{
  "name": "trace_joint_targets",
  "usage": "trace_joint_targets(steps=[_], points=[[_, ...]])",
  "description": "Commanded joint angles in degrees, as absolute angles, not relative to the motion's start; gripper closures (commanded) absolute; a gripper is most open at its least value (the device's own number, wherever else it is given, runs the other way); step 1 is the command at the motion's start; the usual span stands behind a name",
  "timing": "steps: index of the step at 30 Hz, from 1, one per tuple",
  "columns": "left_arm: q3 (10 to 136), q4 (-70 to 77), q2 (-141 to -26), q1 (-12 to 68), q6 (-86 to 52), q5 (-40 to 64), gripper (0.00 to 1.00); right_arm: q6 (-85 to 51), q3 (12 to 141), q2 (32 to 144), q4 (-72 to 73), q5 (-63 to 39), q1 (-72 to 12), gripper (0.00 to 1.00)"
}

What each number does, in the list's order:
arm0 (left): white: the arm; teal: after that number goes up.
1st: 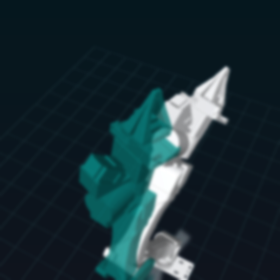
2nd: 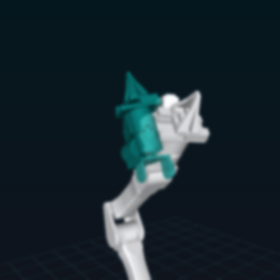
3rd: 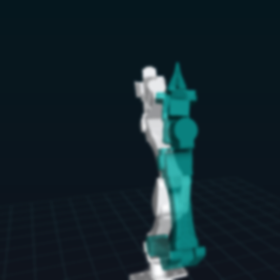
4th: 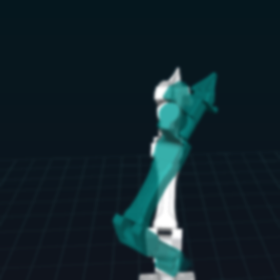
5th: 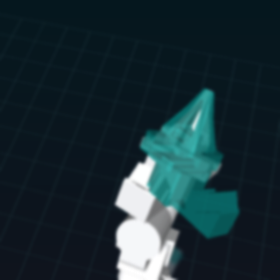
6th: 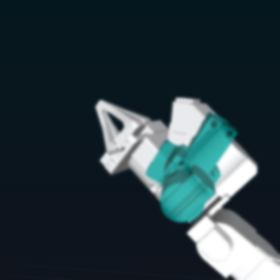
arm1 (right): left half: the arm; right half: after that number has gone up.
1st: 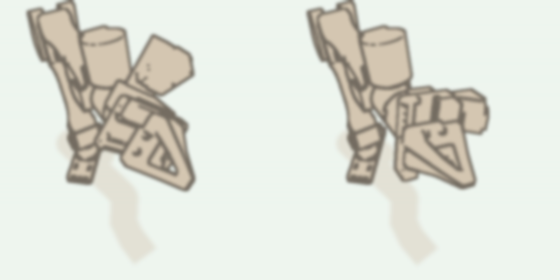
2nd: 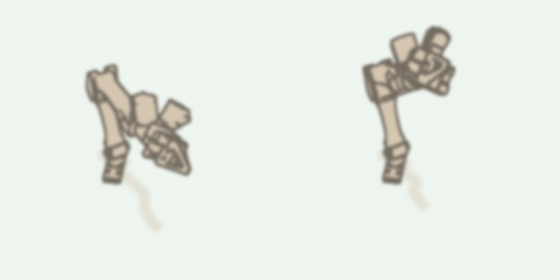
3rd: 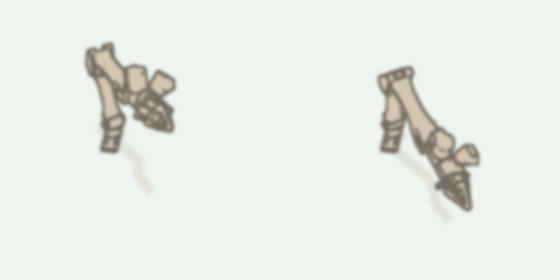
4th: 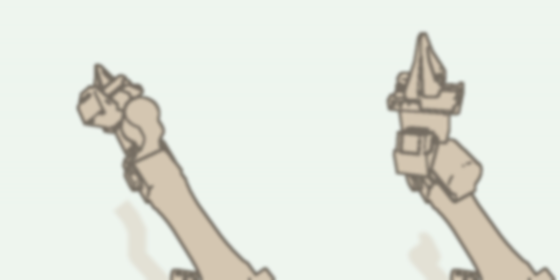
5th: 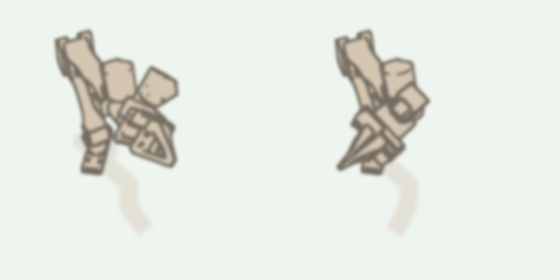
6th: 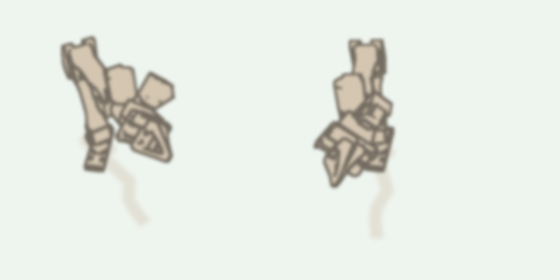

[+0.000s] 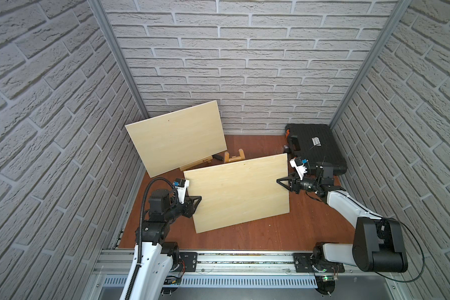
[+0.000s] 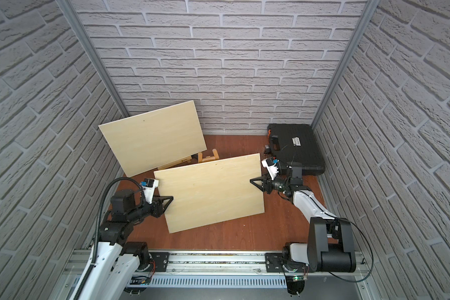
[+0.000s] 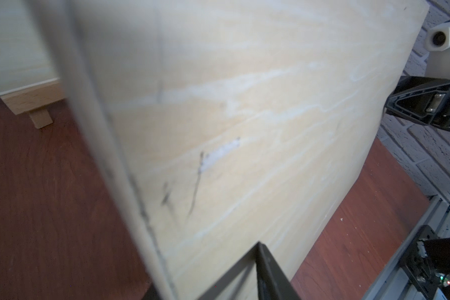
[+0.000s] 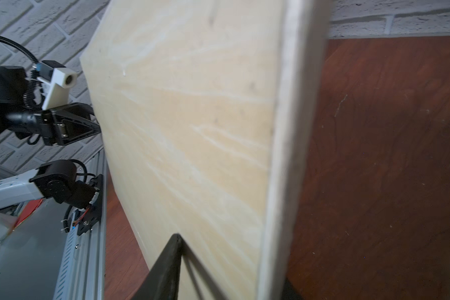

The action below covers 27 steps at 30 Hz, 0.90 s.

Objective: Disassemble the easel
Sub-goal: Place the drawing board at the corner of the board.

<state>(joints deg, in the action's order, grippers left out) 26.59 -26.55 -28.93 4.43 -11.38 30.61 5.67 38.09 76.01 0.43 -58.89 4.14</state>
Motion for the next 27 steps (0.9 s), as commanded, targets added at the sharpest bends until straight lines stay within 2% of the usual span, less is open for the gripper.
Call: trace_joint_targets(steps=[1, 7, 14, 20, 27], points=[[27.9, -9.5, -28.0, 7.6, -4.9, 32.8, 0.94, 0.2, 38.7, 75.7, -7.4, -51.0, -2.8, 0.5], [27.8, -8.6, -27.9, 7.9, -5.4, 33.5, 0.94, -0.5, 40.8, 74.1, -11.0, -47.7, -2.8, 0.33], [27.9, -8.8, -28.9, 9.4, -5.7, 33.6, 0.94, -2.2, 47.4, 69.3, -20.9, -37.6, -2.7, 0.19], [28.0, -8.6, -29.7, 11.7, -6.0, 32.0, 0.94, -3.3, 53.2, 66.7, -28.3, -29.7, -2.3, 0.16], [27.7, -7.2, -30.2, 13.4, -6.7, 32.3, 0.94, -2.7, 56.0, 65.1, -34.6, -26.7, -1.6, 0.15]])
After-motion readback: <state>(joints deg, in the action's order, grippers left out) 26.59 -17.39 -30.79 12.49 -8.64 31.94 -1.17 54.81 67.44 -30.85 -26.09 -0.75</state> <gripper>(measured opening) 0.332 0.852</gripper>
